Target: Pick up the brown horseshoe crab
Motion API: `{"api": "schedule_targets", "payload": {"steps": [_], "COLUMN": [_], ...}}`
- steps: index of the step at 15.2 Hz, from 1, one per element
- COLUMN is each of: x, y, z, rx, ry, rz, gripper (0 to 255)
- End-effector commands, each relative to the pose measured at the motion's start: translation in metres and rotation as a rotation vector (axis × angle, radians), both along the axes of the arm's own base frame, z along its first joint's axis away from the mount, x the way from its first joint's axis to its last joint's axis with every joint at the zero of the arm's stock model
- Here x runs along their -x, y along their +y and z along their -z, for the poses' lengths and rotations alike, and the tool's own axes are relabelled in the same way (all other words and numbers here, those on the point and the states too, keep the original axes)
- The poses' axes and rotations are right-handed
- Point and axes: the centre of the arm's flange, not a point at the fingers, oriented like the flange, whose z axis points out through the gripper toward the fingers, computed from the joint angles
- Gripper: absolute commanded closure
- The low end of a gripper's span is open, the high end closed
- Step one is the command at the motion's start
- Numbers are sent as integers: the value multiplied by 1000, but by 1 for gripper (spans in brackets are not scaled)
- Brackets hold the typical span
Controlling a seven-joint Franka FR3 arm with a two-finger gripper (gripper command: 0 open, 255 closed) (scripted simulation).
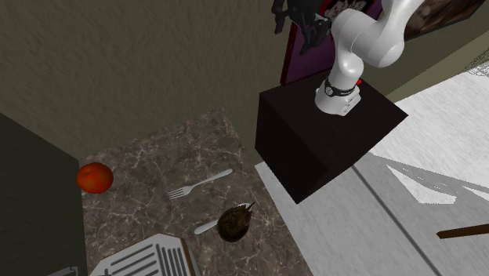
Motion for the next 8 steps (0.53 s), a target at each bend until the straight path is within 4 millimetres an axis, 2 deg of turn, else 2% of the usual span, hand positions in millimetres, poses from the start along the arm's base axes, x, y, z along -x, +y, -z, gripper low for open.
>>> {"api": "schedule_targets", "payload": {"steps": [1,8], "x": [0,-66], "y": [0,50], "z": [0,54], "rx": [0,21], "ry": [0,49], "rz": [0,4], "gripper": [0,0]}}
